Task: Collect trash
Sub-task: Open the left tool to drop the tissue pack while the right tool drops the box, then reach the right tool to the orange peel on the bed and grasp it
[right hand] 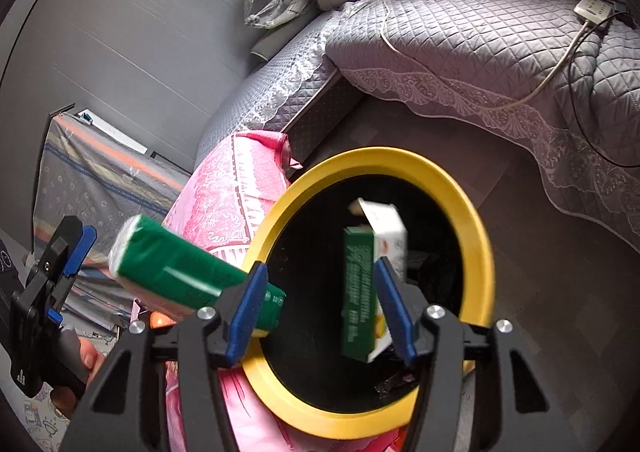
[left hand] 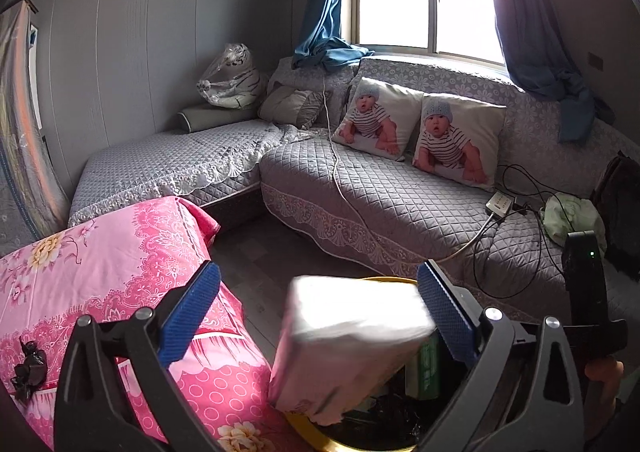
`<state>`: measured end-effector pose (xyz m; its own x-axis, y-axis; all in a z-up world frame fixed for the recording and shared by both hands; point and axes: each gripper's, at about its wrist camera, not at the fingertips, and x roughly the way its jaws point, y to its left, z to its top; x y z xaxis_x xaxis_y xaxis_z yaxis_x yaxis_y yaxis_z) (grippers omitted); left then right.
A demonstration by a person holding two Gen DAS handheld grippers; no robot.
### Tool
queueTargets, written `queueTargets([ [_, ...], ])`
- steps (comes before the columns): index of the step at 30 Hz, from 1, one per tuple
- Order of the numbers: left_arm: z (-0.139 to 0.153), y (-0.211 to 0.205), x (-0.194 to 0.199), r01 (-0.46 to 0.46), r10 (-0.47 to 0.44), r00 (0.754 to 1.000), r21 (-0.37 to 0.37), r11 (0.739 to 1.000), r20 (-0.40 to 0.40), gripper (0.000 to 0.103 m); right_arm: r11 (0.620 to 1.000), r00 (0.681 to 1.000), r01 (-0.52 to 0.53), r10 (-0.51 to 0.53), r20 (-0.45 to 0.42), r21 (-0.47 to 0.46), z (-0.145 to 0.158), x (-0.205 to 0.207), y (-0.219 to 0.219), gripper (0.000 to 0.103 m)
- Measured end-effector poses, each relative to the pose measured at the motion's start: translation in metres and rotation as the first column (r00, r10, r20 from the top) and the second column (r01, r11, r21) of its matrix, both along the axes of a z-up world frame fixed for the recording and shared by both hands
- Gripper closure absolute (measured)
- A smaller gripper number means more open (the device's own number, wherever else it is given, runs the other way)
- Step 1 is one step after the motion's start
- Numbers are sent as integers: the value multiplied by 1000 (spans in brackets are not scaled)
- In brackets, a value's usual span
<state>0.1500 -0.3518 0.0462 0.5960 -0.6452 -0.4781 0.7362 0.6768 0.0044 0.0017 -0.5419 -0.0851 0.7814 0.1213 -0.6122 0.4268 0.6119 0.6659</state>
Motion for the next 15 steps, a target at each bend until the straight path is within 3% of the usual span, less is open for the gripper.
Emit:
queueTargets([
  [8, 29, 38, -23, -20, 26, 995, -60, 998, 97, 8, 999, 999, 48, -48, 5, 23, 1, -21, -8, 50],
  [15, 55, 81, -37, -32, 48, 990, -125, 992, 129, 8, 999, 999, -35, 37, 27, -37, 25, 4, 21, 50],
])
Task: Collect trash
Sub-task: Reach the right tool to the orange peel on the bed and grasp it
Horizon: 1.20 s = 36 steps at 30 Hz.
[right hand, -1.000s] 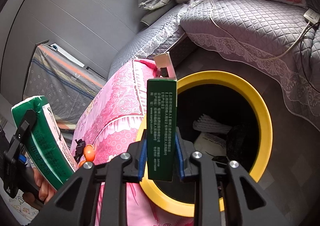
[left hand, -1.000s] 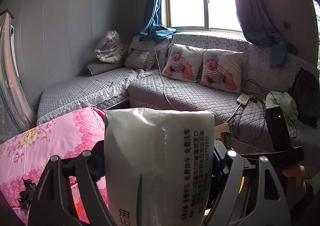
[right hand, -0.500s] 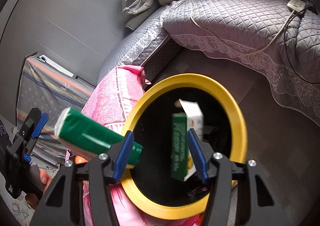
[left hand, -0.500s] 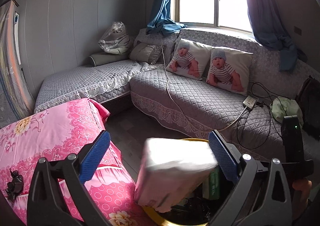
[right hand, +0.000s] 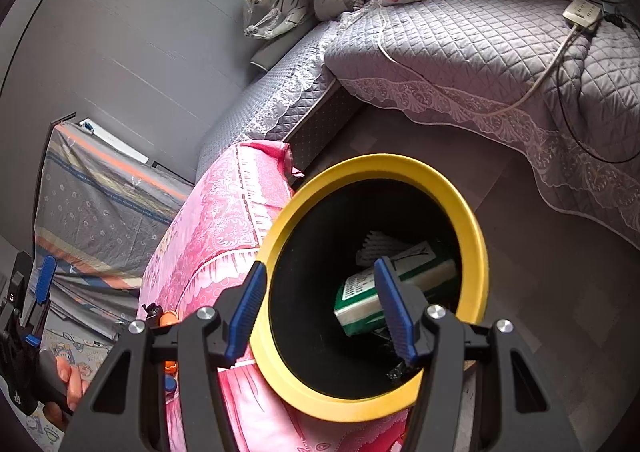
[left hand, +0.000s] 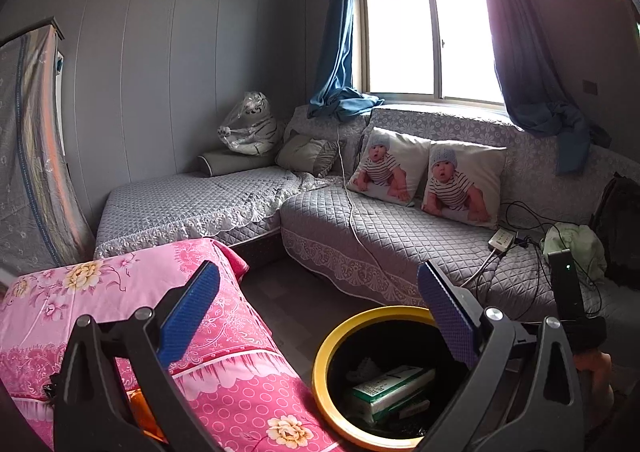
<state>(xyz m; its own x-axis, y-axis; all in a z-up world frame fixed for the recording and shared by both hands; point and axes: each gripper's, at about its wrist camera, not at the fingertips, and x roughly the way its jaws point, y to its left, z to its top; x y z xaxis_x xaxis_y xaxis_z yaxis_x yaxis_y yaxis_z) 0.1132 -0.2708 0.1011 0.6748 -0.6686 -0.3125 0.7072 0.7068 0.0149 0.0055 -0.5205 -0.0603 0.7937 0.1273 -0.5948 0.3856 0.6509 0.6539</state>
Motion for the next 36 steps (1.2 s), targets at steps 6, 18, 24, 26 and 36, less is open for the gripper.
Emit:
queueTargets([
  [6, 14, 48, 1, -44, 46, 999, -53, 998, 22, 8, 983, 986, -165, 165, 1, -87, 23, 53, 58, 50],
  [18, -24, 261, 62, -545, 538, 838, 99, 833, 93, 8, 710, 762, -644, 629, -155, -283, 20, 181, 263, 50],
  [24, -61, 342, 70, -650, 662, 749, 169, 741, -24, 8, 638, 708, -704, 664, -239, -314, 13, 227, 315, 50],
  [26, -71, 355, 71, -657, 675, 735, 179, 732, -62, 8, 616, 690, -723, 669, -276, -313, 8, 241, 329, 50],
  [36, -98, 358, 91, -546, 589, 785, 235, 805, -192, 8, 609, 659, -750, 648, -382, -260, -20, 281, 344, 55],
])
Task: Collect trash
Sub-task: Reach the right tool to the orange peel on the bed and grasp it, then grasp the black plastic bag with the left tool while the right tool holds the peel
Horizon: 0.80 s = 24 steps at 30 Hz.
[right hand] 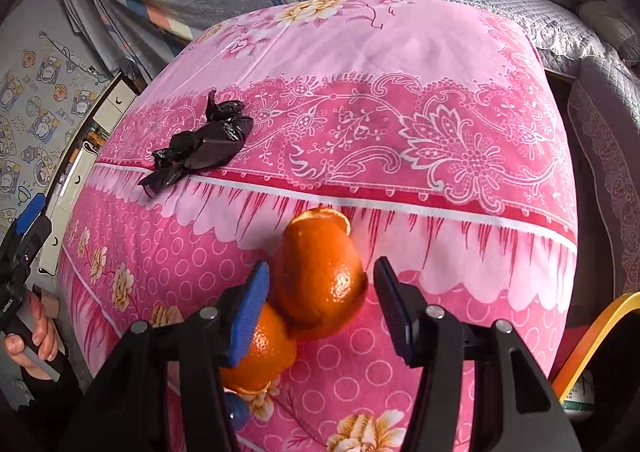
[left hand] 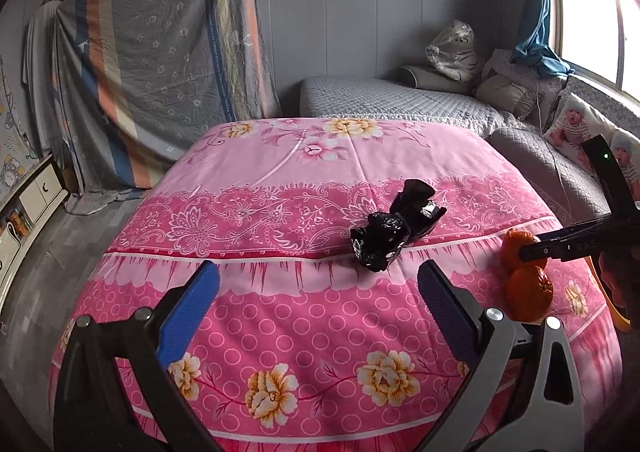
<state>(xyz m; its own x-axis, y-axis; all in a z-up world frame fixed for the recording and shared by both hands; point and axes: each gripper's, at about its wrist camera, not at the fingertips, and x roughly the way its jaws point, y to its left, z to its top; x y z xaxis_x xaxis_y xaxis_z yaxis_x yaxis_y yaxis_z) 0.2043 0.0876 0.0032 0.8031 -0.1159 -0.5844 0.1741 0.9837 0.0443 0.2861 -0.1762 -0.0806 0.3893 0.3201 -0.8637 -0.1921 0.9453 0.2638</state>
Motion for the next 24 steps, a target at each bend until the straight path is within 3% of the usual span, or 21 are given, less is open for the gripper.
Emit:
queueTargets([
  [4, -7, -21, 27, 111, -109, 991, 33, 993, -75, 8, 1000, 1000, 1, -1, -1, 14, -1, 2, -1, 64],
  [7, -13, -43, 55, 206, -199, 971, 41, 978, -135, 8, 999, 1000, 8, -9, 23, 32, 5, -1, -6, 70],
  [10, -25, -66, 81, 268, -244, 952, 114, 957, -187, 9, 996, 998, 24, -28, 51, 81, 14, -8, -18, 70],
  [15, -41, -94, 118, 306, -255, 928, 166, 937, -273, 9, 987, 995, 41, -54, 81, 158, 29, -28, -45, 70],
  [17, -44, -104, 127, 317, -258, 925, 190, 929, -281, 15, 980, 994, 48, -66, 84, 195, 33, -36, -56, 70],
  [22, -57, -118, 150, 318, -244, 911, 189, 929, -332, 19, 967, 992, 57, -84, 98, 249, 38, -53, -74, 70],
  [24, -62, -122, 156, 313, -234, 910, 196, 929, -343, 30, 964, 991, 59, -87, 101, 258, 39, -58, -78, 70],
])
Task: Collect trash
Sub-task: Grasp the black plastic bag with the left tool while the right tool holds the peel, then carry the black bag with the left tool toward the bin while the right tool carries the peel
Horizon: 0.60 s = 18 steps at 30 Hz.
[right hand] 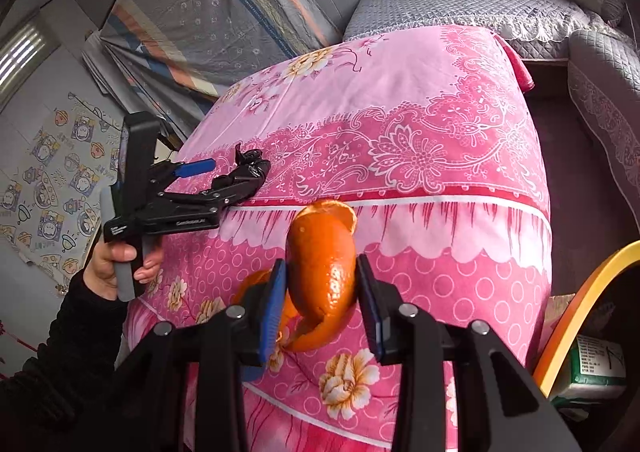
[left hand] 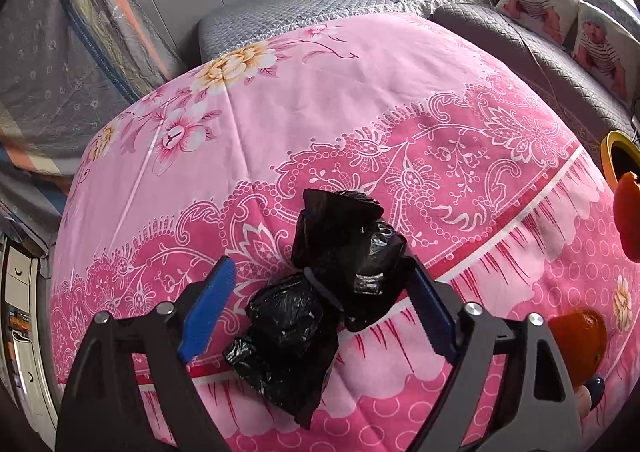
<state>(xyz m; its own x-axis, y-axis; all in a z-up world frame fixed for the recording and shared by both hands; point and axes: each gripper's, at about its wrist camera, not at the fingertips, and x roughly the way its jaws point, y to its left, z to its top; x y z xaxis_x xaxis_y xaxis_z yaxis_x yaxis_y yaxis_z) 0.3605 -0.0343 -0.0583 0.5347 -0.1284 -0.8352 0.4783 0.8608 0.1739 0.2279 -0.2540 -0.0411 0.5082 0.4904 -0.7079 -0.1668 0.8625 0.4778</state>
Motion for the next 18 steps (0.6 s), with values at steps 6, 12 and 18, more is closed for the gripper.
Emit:
queueTargets([
  [6, -2, 2, 12, -33, 33, 999, -25, 999, -29, 74, 999, 1000, 7, -6, -11, 51, -3, -9, -8, 70],
  [12, 29, 7, -12, -11, 15, 999, -77, 997, 45, 85, 997, 1000, 7, -7, 4, 78, 5, -18, -9, 70],
  [18, 61, 13, -50, -4, 23, 991, -137, 991, 134, 85, 996, 1000, 11, -13, 12, 90, 13, -27, -8, 70],
])
